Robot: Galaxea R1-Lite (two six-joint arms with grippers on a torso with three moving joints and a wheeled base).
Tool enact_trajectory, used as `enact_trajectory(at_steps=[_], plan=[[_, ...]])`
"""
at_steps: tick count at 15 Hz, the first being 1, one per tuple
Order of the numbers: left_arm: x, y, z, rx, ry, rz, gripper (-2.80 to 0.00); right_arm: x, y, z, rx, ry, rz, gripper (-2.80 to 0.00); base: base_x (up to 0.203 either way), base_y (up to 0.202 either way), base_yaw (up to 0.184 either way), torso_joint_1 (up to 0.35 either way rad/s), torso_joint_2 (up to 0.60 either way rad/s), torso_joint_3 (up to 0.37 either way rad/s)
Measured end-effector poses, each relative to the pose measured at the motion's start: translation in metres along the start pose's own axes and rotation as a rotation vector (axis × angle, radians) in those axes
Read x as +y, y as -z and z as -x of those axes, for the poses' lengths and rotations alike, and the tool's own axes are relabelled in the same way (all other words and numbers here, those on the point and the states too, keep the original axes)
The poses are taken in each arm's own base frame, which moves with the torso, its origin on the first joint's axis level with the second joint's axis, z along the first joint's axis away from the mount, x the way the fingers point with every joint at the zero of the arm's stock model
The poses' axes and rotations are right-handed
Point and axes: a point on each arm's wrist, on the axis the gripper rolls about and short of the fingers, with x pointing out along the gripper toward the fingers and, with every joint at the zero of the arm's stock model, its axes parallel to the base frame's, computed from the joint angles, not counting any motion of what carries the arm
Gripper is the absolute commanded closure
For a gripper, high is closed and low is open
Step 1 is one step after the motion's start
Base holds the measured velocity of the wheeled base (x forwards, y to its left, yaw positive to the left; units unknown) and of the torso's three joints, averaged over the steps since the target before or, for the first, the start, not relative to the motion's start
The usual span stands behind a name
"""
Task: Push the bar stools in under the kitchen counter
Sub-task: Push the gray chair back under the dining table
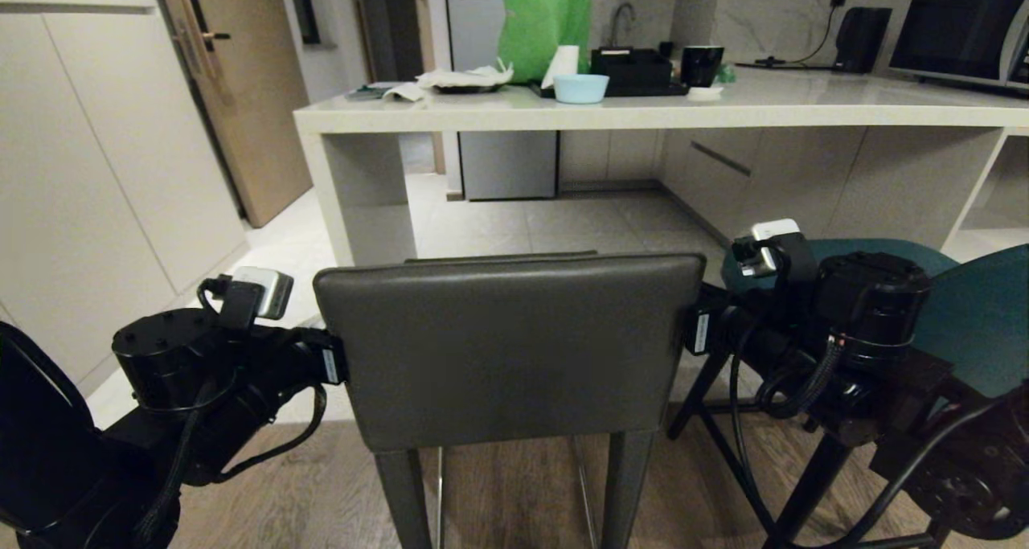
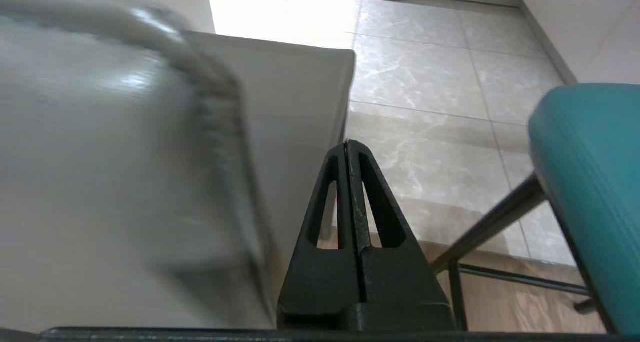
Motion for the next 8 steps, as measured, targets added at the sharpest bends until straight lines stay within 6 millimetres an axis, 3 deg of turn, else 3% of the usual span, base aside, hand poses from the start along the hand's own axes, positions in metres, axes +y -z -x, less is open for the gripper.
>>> enact_trajectory(at_steps=[8], plan=[[0.0,0.0052,0.0058,0.027,-0.001,-0.022,0.0,0.0034,0.0042,-0.0093,0.01,0.001,0.003,0.0,0.0,0.0,0.0,0.0,0.0,0.0]])
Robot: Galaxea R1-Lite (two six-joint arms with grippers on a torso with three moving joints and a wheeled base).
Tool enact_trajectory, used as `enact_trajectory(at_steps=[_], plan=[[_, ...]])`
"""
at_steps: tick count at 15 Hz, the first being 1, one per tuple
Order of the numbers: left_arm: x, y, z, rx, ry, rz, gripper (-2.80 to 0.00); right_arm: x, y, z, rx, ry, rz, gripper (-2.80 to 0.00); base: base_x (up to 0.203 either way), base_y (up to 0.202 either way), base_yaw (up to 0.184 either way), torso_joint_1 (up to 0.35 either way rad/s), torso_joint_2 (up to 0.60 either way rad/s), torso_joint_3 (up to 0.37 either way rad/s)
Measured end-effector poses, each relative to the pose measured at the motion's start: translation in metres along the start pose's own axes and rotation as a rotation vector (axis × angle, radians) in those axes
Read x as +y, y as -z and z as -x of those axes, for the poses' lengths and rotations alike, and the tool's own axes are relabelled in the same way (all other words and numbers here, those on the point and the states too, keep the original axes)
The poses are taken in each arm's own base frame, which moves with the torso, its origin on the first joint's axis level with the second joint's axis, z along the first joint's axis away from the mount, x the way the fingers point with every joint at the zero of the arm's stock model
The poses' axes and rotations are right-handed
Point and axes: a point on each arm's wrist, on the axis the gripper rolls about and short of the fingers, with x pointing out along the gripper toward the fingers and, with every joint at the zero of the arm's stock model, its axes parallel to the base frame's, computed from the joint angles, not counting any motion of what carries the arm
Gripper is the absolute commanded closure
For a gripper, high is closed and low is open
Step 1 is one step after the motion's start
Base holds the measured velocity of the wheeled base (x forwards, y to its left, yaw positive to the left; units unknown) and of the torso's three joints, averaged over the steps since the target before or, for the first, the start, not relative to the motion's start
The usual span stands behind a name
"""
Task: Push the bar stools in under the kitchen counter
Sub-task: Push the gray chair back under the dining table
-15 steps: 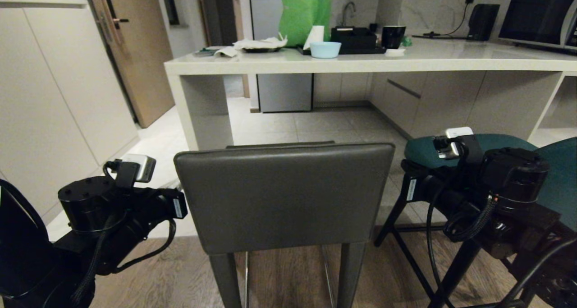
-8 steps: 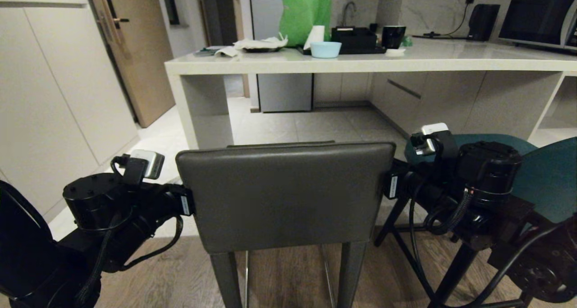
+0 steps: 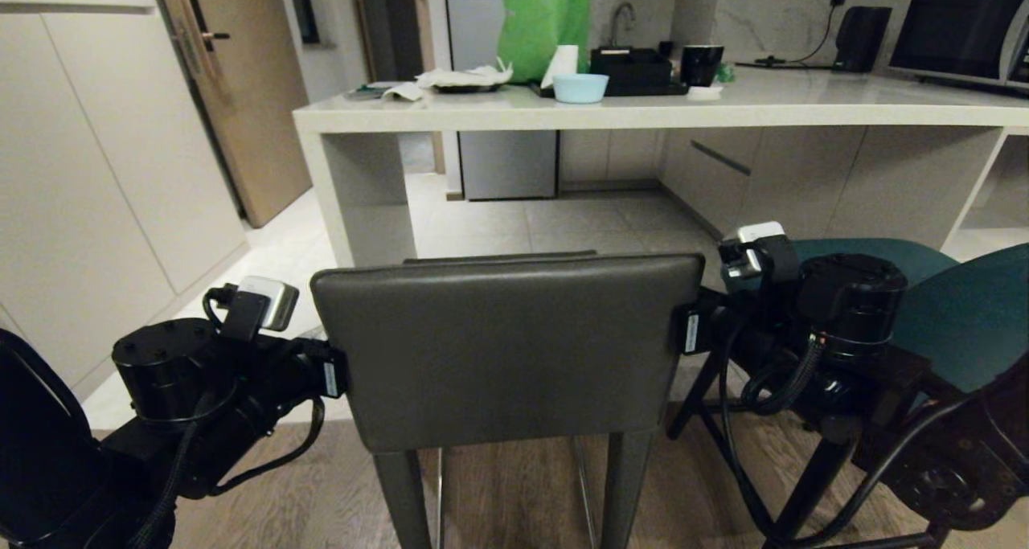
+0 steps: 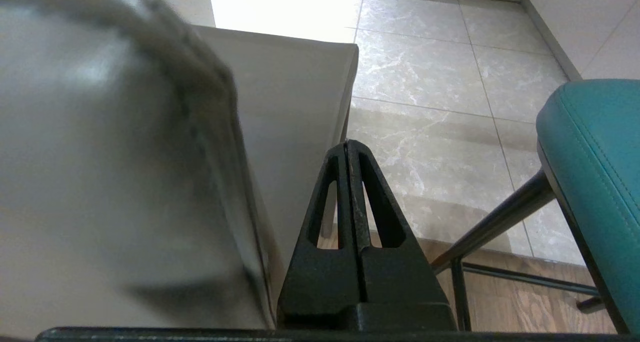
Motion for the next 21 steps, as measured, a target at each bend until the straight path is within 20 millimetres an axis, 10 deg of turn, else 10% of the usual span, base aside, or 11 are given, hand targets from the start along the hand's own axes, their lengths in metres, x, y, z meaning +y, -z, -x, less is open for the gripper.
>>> enact_trajectory(at_steps=[14,21], plan=[[-0.005,0.002,-0.002,0.006,0.017,-0.012,0.0,0.01,-0.017,-0.042,-0.073,0.029,0.015,0.0,0.0,0.0,0.0,0.0,0.0,0.0],[-0.012,0.001,-0.015,-0.01,0.029,-0.017,0.0,0.006,0.016,-0.027,-0.039,0.052,-0.013,0.0,0.0,0.0,0.0,0.0,0.0,0.0]])
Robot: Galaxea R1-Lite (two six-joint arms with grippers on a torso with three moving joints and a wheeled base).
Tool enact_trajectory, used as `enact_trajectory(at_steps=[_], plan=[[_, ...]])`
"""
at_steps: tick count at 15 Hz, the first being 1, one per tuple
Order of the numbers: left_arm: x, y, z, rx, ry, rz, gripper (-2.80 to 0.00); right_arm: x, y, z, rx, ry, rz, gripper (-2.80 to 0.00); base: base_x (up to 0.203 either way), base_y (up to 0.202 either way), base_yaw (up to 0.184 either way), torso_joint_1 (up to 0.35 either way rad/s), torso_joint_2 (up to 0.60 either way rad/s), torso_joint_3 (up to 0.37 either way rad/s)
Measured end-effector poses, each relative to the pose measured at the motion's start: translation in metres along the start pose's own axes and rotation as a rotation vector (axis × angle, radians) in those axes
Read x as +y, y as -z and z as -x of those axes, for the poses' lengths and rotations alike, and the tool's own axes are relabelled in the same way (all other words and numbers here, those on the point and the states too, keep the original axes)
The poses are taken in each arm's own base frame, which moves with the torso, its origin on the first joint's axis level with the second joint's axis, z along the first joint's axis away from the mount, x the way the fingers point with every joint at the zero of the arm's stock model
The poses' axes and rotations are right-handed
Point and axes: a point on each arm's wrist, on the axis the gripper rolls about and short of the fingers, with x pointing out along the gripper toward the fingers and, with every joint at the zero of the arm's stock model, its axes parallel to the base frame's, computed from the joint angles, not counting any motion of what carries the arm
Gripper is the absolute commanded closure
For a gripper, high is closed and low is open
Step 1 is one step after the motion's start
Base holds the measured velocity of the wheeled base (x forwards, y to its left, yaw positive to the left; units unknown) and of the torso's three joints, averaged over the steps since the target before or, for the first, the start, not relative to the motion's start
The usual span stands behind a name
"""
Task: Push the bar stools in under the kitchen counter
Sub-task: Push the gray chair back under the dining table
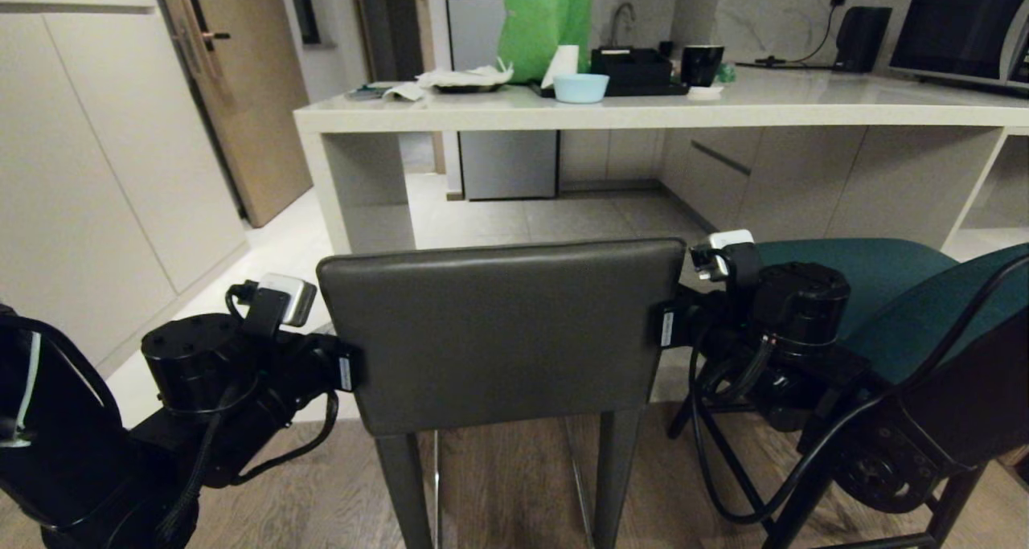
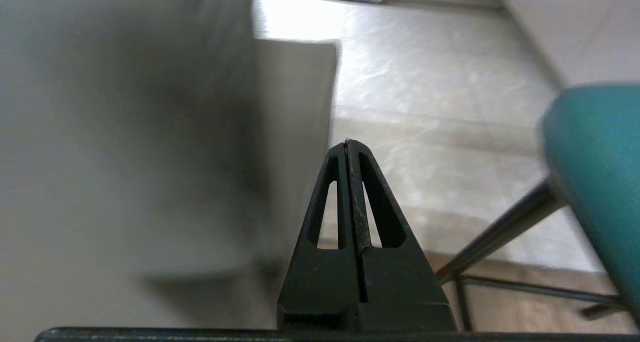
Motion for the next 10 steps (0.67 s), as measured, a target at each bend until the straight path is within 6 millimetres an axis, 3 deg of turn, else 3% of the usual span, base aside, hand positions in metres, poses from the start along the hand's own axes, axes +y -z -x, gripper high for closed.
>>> enact_trajectory(at_steps=[6,10], plan=[[-0.009,-0.007,-0.028,-0.035,0.022,-0.03,0.0,-0.001,0.008,-0.003,0.017,0.007,0.006,0.0,0.0,0.0,0.0,0.0,0.0,0.0],[-0.008,-0.003,-0.027,-0.026,0.021,-0.031,0.0,0.001,0.011,-0.008,0.021,0.004,0.01,0.0,0.0,0.0,0.0,0.0,0.0,0.0]])
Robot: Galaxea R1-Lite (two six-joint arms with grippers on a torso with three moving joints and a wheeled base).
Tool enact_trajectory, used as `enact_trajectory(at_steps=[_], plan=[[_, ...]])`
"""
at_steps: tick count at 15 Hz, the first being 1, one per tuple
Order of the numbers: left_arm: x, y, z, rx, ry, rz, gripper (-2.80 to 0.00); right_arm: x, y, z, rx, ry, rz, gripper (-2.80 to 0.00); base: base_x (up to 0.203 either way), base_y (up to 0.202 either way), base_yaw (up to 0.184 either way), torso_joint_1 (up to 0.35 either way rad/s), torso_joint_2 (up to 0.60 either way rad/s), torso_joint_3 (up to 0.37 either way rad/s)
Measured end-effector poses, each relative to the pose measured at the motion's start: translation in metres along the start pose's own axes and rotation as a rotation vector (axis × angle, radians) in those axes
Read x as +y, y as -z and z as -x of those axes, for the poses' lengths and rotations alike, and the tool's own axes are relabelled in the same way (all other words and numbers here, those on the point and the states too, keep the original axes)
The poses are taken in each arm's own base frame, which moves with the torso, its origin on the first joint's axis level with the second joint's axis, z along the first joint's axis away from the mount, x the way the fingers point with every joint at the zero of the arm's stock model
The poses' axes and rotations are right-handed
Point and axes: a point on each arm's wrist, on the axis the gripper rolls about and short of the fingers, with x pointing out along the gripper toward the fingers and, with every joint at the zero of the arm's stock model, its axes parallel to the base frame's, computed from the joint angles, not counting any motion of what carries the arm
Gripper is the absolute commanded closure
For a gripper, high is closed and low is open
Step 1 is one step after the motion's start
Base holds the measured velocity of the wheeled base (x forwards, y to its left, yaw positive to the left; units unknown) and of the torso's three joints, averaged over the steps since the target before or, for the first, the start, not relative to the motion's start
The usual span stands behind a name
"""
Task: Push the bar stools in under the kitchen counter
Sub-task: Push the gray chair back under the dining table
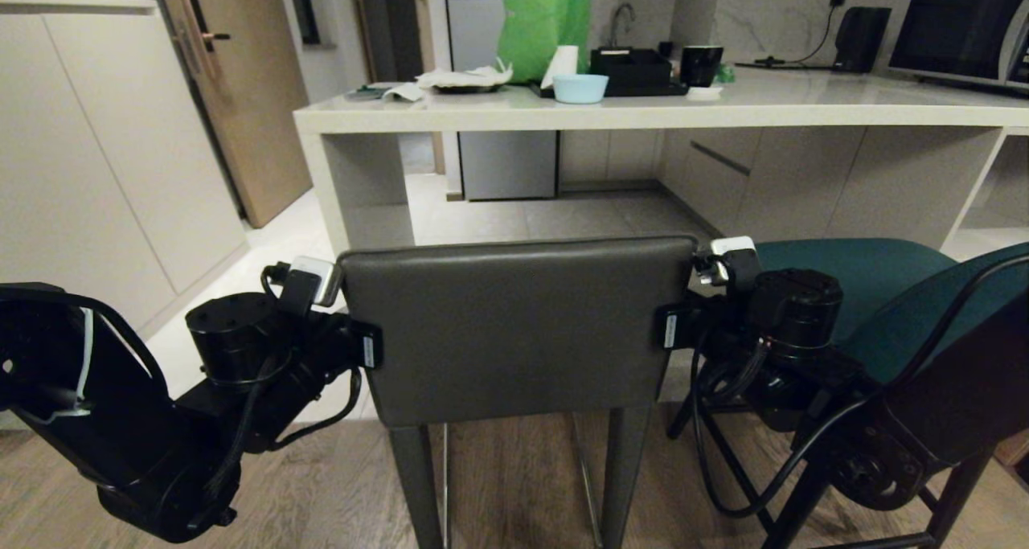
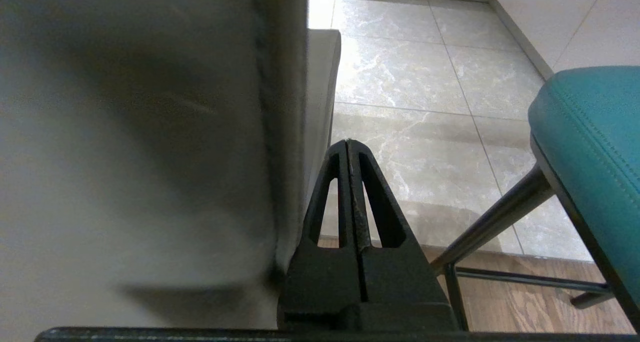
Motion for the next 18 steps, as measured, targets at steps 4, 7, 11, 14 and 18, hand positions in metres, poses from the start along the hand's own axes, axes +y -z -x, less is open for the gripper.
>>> enact_trajectory(at_steps=[4,7,11,14,18], plan=[[0.0024,0.0044,0.0025,0.025,-0.013,-0.003,0.0,0.0035,0.0006,-0.0036,-0.003,-0.006,0.003,0.0,0.0,0.0,0.0,0.0,0.0,0.0],[0.0027,0.0051,0.0014,0.033,-0.047,-0.005,0.0,0.0051,0.0019,-0.0058,-0.002,-0.008,0.005,0.0,0.0,0.0,0.0,0.0,0.0,0.0],[0.0018,0.0037,0.0011,0.024,-0.048,-0.002,0.0,0.0062,0.0008,-0.0087,-0.012,-0.008,0.003,0.0,0.171,0.0,0.001,0.0,0.0,0.008],[0.0017,0.0022,0.0018,0.014,-0.046,-0.001,0.0,0.0056,-0.0003,-0.0091,-0.017,-0.001,0.007,0.0,0.18,0.0,0.002,0.001,0.0,0.001],[0.0012,0.0014,0.0079,0.008,-0.046,0.0,0.0,0.0081,0.0001,-0.0061,-0.012,-0.011,0.01,0.0,0.145,0.0,0.002,-0.001,0.0,0.004]])
